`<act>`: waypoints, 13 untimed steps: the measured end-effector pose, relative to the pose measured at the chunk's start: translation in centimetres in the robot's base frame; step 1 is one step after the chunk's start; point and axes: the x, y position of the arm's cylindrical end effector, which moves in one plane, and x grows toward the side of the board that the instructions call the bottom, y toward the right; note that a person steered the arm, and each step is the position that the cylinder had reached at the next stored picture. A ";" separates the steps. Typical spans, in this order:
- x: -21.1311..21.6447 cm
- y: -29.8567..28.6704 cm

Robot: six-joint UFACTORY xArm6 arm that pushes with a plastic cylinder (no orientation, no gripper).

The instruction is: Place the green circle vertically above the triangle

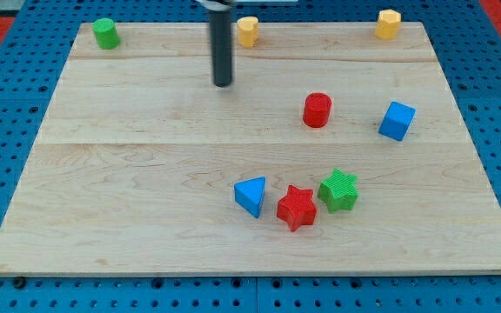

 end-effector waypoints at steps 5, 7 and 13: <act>-11.6 -14.6; -11.1 -22.8; -5.1 -9.1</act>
